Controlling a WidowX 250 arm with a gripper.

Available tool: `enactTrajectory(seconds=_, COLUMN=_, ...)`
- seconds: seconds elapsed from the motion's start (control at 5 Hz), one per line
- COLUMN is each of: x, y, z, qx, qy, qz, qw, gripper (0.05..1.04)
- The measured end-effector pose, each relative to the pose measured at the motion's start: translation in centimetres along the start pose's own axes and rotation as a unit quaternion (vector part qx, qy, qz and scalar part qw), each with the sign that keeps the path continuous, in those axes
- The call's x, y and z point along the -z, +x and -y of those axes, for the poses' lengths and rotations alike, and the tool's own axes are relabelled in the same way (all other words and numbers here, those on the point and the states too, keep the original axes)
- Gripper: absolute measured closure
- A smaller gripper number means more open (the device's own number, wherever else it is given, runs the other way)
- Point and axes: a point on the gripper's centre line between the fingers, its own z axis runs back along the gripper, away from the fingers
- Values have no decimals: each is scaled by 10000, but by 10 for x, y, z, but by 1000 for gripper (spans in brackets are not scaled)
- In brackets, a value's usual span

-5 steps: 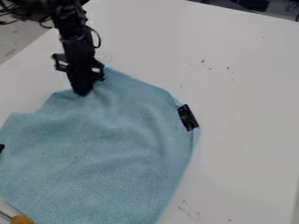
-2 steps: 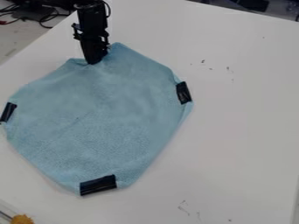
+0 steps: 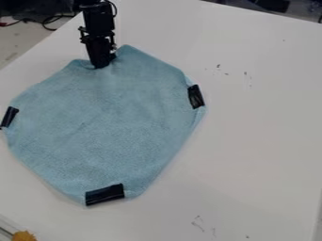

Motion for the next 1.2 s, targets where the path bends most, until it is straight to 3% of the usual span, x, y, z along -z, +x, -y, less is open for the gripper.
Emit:
enactTrajectory(seconds=0.4, x=-1, y=1, z=8, qx=-84, qy=197, qz=-18, qw=9998, gripper=265)
enactTrajectory(seconds=0.6, x=-2, y=1, z=6, qx=-92, qy=466, qz=-151, qw=9988, gripper=89)
enactTrajectory(seconds=0.8, x=-18, y=3, z=-10, qx=-135, qy=1074, qz=-200, qw=9939, gripper=84)
enactTrajectory(seconds=1.0, x=-32, y=10, z=-23, qx=-207, qy=1653, qz=-52, qw=9860, gripper=84)
enactTrajectory(seconds=1.2, x=-47, y=22, z=-27, qx=-363, qy=2067, qz=172, qw=9776, gripper=84)
